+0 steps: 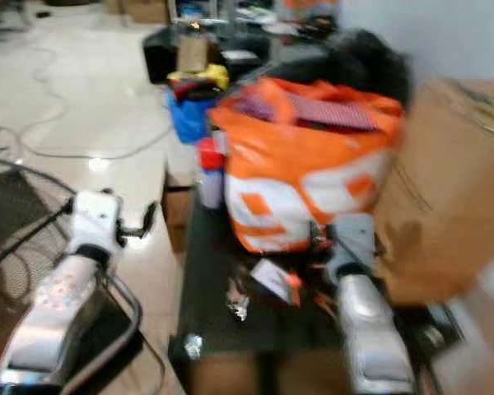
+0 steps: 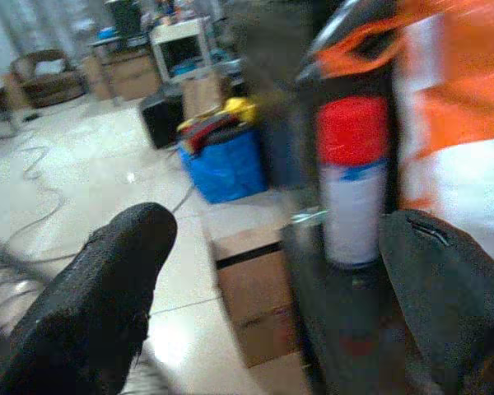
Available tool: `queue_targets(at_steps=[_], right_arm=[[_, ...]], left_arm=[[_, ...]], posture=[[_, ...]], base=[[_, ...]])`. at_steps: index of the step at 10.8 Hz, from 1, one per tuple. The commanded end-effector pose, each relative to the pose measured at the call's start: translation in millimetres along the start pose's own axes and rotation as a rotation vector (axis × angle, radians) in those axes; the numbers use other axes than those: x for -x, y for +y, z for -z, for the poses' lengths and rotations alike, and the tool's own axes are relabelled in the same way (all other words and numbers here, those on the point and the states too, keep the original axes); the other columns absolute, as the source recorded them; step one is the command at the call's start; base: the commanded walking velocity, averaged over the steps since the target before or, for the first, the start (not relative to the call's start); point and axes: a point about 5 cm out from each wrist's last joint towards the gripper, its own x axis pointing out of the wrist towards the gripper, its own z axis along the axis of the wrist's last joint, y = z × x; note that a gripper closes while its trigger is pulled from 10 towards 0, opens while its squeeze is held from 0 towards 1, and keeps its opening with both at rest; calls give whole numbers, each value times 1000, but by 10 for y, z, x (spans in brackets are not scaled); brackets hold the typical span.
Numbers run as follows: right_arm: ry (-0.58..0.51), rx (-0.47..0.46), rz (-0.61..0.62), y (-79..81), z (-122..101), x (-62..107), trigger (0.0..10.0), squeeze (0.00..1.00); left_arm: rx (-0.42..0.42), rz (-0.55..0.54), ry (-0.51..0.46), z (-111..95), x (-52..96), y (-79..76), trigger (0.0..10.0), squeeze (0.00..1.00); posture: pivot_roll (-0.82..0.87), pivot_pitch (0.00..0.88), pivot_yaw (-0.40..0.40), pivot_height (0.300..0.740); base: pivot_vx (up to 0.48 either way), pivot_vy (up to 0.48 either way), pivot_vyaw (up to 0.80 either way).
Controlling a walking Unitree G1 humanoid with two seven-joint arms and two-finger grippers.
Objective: Hang keys on a hook
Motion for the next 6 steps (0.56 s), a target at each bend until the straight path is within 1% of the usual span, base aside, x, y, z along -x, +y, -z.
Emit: queue_targets(at_steps=[1, 2, 4, 5, 6], right_arm=[[33, 37, 11, -76, 36, -11, 10000, 75], [57, 78, -33, -33, 57, -39, 10000, 0], [138, 158, -128, 60, 164, -76, 10000, 0], [190, 186, -129, 51, 244, -95, 10000, 0], [223, 193, -143, 37, 299, -102, 10000, 0]], left_arm=[[-13, 46, 10, 0, -17, -64, 10000, 0], [-60, 136, 39, 60, 3, -127, 10000, 0], [-209, 312, 63, 196, 50, -184, 10000, 0], [-241, 360, 74, 252, 50, -181, 10000, 0], [-244, 401, 92, 298, 57, -190, 10000, 0]], posture=[[-12, 0, 0, 740], [-18, 0, 2, 740], [-19, 0, -9, 740], [-21, 0, -15, 740], [-22, 0, -21, 740]], base=[[0, 0, 0], [0, 0, 0], [0, 0, 0], [0, 0, 0], [0, 0, 0]])
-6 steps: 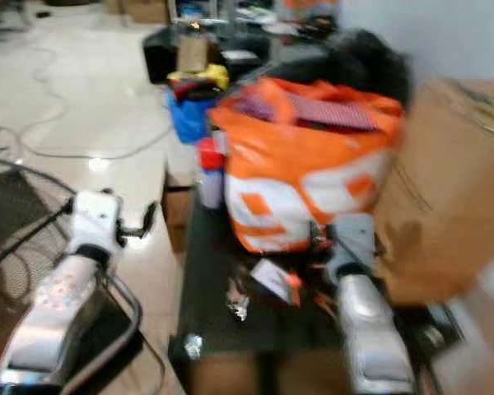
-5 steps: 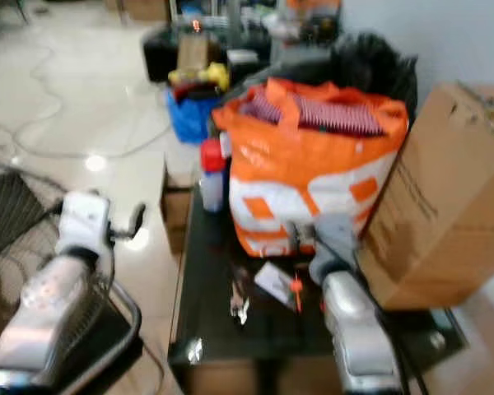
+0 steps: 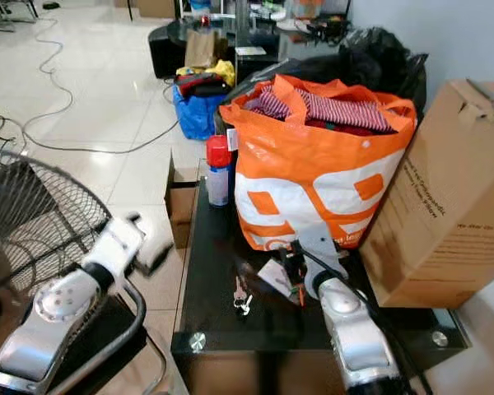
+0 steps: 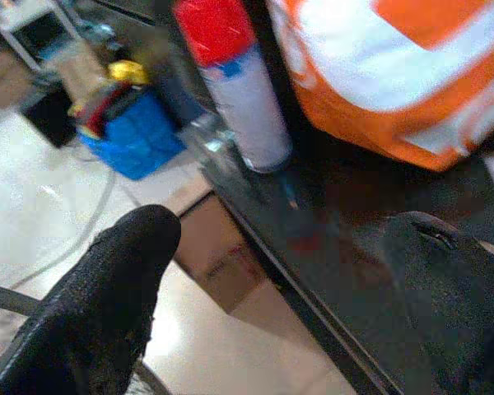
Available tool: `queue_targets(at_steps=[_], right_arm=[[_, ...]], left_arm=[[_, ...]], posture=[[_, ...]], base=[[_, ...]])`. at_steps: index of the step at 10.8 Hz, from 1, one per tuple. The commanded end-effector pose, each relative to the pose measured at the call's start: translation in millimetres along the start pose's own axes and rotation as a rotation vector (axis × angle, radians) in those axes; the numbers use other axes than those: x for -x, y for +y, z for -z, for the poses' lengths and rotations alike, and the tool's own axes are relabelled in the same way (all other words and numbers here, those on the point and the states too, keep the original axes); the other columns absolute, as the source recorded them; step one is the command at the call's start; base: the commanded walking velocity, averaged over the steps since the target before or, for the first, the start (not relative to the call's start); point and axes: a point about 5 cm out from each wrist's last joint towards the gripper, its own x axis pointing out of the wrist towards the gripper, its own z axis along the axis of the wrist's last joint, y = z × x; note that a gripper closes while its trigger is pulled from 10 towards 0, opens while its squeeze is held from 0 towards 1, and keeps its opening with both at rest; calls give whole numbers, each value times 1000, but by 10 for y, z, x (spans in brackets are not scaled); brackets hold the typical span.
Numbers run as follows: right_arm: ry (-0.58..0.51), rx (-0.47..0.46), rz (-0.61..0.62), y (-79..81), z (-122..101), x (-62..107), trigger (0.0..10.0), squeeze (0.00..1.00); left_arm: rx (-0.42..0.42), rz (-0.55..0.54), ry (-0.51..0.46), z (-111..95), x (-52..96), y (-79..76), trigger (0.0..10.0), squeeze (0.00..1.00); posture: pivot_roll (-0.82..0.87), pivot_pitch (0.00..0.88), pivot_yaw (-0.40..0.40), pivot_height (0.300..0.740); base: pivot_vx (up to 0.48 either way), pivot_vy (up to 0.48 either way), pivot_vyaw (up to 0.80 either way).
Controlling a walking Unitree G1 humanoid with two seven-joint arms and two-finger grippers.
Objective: Hang keys on a hook
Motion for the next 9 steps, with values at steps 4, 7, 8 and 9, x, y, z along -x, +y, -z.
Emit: queue_targets(at_steps=[4, 7, 8, 9], right_arm=[[35, 63, -309, 245, 111, 68, 10000, 0], [50, 128, -483, 431, 226, 164, 10000, 1000], [54, 136, -490, 451, 240, 163, 10000, 1000], [64, 125, -522, 581, 260, 136, 10000, 1000]], left_arm=[[-37, 332, 79, 240, 44, -471, 10000, 0], [-94, 381, 127, 351, 89, -563, 10000, 0], [-98, 379, 136, 375, 108, -563, 10000, 0], [-107, 369, 165, 455, 171, -545, 10000, 0]], posture=[[-84, 12, -25, 740], [-122, 61, -18, 740], [-124, 75, -20, 740], [-114, 94, -27, 740]], base=[[0, 0, 0], [0, 0, 0], [0, 0, 0], [0, 0, 0]])
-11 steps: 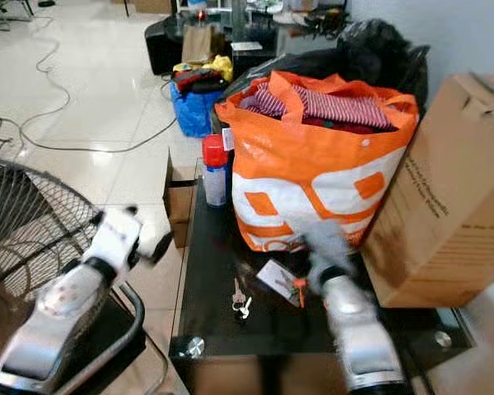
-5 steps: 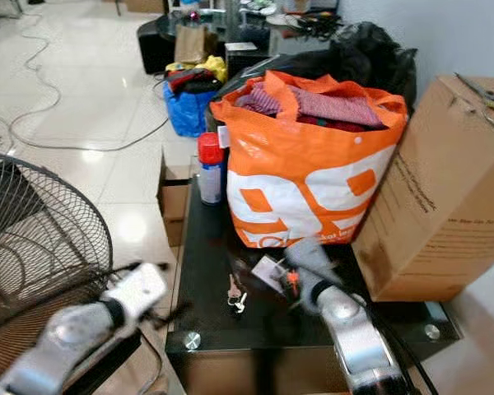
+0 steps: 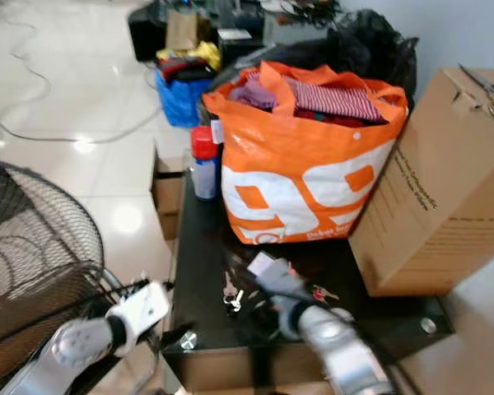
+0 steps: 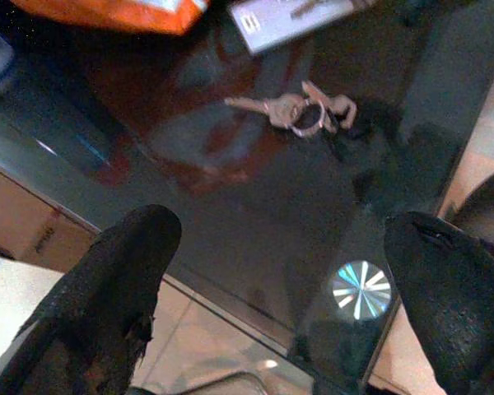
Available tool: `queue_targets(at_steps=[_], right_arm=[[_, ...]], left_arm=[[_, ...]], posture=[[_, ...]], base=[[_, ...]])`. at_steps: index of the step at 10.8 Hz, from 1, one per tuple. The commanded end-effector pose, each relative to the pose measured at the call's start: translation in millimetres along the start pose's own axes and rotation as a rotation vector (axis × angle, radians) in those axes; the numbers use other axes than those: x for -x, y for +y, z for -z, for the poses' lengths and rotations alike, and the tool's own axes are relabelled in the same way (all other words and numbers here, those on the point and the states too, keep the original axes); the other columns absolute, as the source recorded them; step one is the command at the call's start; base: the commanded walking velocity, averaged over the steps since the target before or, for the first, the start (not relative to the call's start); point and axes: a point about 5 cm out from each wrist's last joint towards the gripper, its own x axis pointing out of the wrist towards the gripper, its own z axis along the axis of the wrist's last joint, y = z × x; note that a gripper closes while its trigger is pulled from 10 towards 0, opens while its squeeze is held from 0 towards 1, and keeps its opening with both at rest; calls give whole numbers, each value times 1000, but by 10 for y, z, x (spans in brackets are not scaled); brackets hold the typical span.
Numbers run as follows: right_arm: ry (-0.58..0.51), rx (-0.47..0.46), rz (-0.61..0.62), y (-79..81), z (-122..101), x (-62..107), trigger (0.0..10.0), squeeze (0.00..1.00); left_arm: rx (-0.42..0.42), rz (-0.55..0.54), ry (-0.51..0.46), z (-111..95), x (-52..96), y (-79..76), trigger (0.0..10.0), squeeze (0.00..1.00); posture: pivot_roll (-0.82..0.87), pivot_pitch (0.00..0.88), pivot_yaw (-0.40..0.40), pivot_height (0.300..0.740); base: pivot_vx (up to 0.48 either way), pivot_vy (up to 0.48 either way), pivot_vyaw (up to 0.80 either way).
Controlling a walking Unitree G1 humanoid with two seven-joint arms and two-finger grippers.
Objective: Hang keys on a hook
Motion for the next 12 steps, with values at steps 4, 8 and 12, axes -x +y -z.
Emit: queue_targets(at_steps=[4, 8, 12], right_arm=[[39, -15, 2, 110, -13, -300, 10000, 1000], [50, -153, 60, 133, -38, -510, 10000, 0], [51, -149, -3, 216, -17, -547, 10000, 0]], left_arm=[[-15, -13, 36, 96, 112, -46, 10000, 0], [-1, -23, 69, 257, 136, -74, 10000, 0], [4, -23, 90, 414, 74, -69, 10000, 0]], posture=[[-73, 116, -47, 740], [-47, 121, -62, 740], [-43, 112, -62, 740]], base=[[0, 0, 0], [0, 0, 0], [0, 0, 0]])
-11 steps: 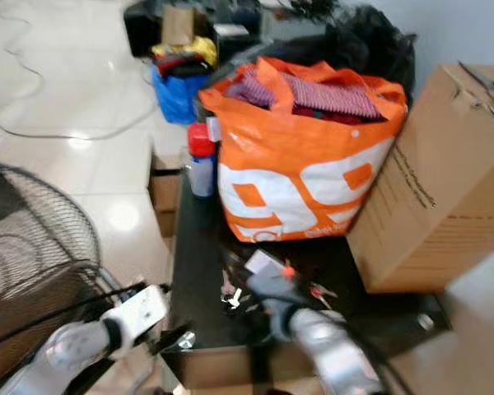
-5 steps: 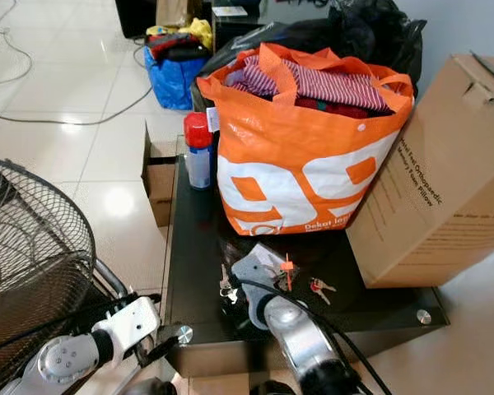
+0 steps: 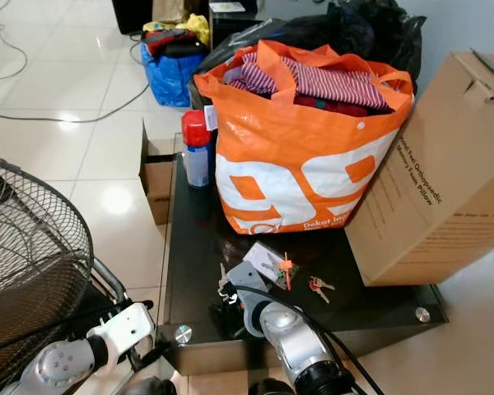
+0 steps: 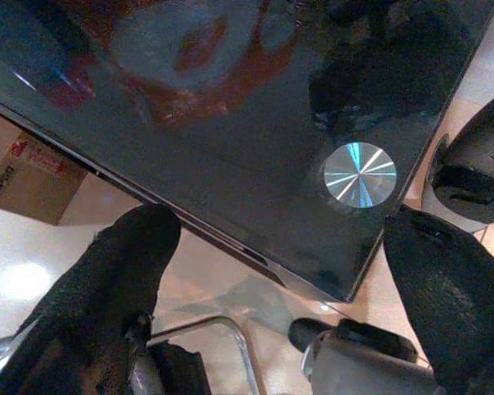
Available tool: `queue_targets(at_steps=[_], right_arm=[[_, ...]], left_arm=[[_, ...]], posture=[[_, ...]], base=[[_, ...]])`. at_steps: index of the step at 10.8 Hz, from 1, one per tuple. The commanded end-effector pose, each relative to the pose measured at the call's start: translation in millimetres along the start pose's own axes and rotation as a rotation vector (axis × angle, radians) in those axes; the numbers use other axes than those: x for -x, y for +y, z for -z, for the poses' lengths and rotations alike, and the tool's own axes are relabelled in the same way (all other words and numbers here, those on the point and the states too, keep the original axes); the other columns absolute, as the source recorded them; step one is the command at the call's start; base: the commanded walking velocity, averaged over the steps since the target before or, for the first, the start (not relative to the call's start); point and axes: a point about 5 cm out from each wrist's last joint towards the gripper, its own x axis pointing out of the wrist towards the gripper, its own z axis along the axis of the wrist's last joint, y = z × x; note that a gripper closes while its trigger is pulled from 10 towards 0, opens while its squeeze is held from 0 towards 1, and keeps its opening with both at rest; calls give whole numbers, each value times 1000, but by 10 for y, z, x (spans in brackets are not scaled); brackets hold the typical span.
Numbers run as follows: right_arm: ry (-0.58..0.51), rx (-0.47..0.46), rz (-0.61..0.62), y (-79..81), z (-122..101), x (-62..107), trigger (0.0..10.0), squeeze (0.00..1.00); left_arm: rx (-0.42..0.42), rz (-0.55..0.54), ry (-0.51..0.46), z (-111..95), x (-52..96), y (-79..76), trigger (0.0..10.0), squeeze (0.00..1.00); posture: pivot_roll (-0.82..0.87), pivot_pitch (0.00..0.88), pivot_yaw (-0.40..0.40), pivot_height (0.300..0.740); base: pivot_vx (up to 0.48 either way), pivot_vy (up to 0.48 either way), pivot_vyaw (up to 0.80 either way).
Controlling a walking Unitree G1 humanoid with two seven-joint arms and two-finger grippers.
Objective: Hang keys on a hook
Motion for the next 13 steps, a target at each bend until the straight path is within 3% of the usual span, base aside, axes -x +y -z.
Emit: queue_targets(at_steps=[1, 3, 5, 7, 8, 10, 11, 12, 13], right_arm=[[5, -15, 42, -60, 14, 1, 10000, 0], [24, -27, 121, -171, 50, 17, 10000, 0], [39, -2, 148, -272, 82, 55, 8510, 0], [47, 47, 165, -381, 99, 96, 10000, 0], [39, 54, 145, -428, 98, 128, 10000, 0], [34, 59, 117, -438, 123, 155, 10000, 0], [41, 77, 109, -434, 150, 161, 7608, 0], [46, 86, 105, -432, 169, 165, 6157, 0], [55, 83, 104, -436, 193, 172, 1451, 0]], left_arm=[[-10, 2, 8, 35, -16, -29, 10000, 0], [-10, 7, 3, 93, -60, -62, 10000, 0], [-6, -4, -44, 73, -99, -64, 10000, 0], [-23, -15, -124, -144, -55, 61, 10000, 0], [-28, -14, -194, -317, 23, 175, 10000, 0], [-38, -5, -223, -431, 67, 226, 10000, 0], [-44, 4, -219, -463, 88, 227, 10000, 0], [-49, 12, -214, -488, 109, 226, 10000, 0], [-53, 31, -197, -529, 160, 221, 10000, 0]], posture=[[-43, 111, -61, 740], [-46, 96, -57, 740], [-45, 84, -52, 740], [-39, 63, -41, 740], [-36, 59, -36, 740], [-36, 53, -26, 740], [-34, 53, -24, 740], [-34, 54, -23, 740], [-34, 57, -27, 740]], base=[[0, 0, 0], [0, 0, 0], [0, 0, 0], [0, 0, 0], [0, 0, 0], [0, 0, 0], [0, 0, 0], [0, 0, 0], [0, 0, 0]])
